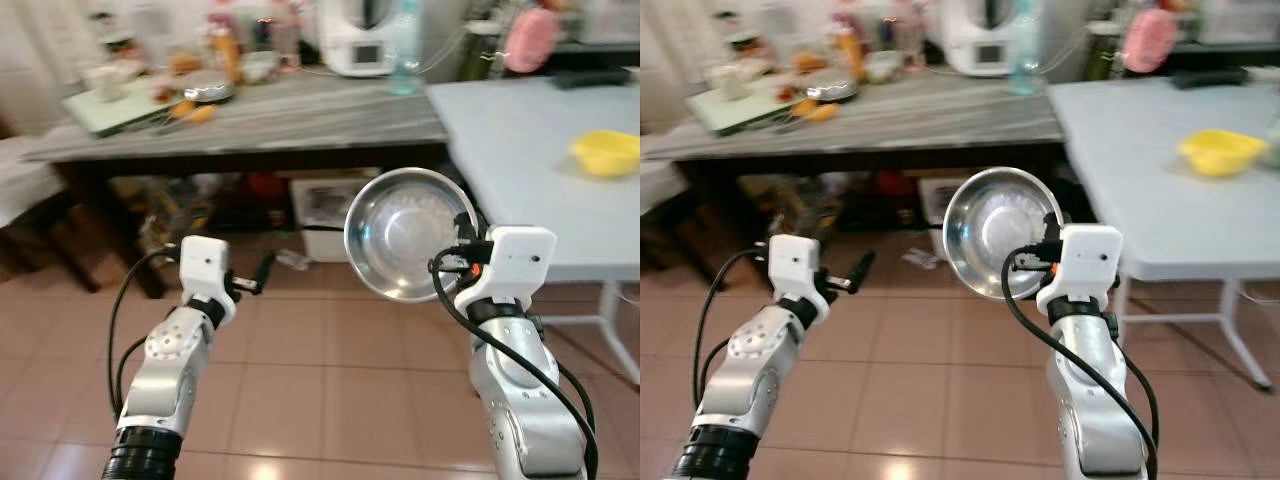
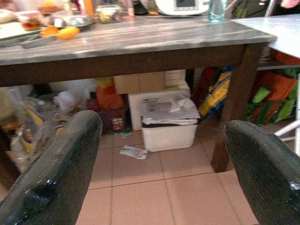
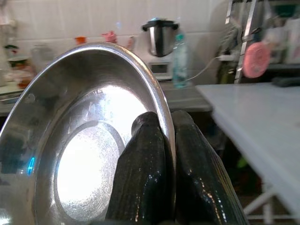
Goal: Setting the table
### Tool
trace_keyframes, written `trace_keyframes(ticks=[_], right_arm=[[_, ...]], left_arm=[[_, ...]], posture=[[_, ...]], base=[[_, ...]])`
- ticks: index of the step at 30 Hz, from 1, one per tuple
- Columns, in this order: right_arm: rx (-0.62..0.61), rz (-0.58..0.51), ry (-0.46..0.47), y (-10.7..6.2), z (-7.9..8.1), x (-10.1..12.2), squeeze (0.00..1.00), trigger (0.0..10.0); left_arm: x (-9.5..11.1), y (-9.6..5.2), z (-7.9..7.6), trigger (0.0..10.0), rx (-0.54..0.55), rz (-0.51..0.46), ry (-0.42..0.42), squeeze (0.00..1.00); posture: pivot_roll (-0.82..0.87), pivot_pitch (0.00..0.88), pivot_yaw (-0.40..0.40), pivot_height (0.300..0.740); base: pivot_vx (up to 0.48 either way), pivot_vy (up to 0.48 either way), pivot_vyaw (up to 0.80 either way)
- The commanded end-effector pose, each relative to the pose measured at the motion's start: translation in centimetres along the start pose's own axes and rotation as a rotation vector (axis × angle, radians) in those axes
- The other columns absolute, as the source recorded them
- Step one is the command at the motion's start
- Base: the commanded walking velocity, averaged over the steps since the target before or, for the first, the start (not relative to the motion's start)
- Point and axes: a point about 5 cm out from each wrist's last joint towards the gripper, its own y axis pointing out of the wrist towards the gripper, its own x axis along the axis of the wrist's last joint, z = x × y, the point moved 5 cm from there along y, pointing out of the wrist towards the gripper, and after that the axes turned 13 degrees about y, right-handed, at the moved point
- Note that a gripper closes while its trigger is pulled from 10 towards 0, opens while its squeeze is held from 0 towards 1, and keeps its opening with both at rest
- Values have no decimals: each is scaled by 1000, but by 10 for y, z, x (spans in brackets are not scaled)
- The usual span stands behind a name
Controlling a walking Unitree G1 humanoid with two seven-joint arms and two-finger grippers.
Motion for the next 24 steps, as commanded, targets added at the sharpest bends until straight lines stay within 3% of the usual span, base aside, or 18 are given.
trace_keyframes(ticks=[1, 9, 24], right_arm=[[-15, -8, -6, 0, -6, 2, 0, 10000], [-11, -7, -16, 1, -5, 0, 0, 10000], [-4, -12, -24, 3, -4, 0, 0, 10000]], left_arm=[[8, 3, -7, 10000, -22, -31, 4, 0], [13, 2, -16, 10000, -92, -56, -49, 0], [13, 0, -19, 10000, -113, -63, -59, 0]], posture=[[-133, 13, 82, 740], [-133, 9, 87, 740], [-128, 7, 85, 740]], base=[[0, 0, 0], [0, 0, 0], [314, 0, 0]])
